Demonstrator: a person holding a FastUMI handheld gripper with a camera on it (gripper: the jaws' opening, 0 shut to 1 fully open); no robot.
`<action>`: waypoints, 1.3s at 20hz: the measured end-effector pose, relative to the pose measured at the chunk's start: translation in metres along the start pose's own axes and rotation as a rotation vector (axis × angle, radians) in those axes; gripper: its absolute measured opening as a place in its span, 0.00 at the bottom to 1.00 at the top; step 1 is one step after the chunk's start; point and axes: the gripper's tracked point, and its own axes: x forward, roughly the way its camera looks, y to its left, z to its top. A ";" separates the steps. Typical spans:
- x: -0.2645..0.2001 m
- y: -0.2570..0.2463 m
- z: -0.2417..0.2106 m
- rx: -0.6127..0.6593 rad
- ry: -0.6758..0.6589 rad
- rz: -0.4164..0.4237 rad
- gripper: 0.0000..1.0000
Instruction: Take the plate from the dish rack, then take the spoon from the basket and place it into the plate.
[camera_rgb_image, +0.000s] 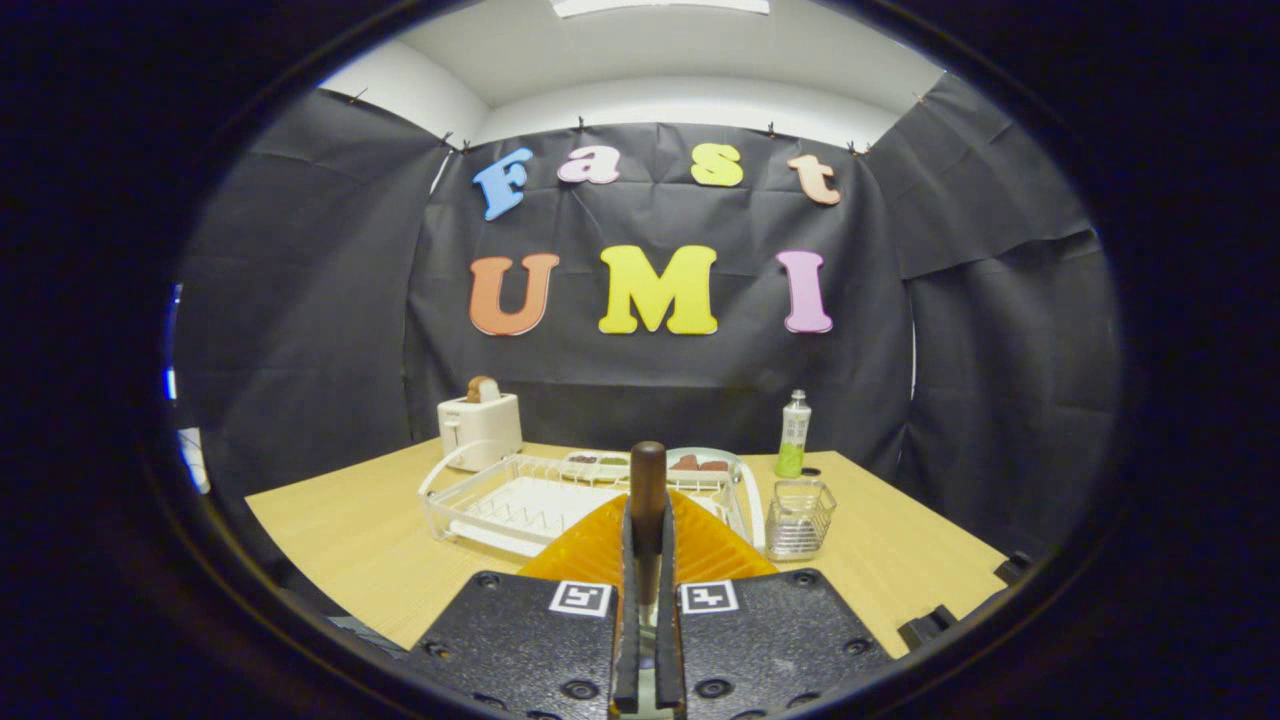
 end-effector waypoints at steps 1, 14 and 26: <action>0.001 0.004 -0.008 -0.005 0.004 0.001 0.12; 0.007 -0.010 -0.044 0.020 0.048 -0.046 0.16; -0.035 -0.023 -0.008 0.011 -0.075 -0.055 1.00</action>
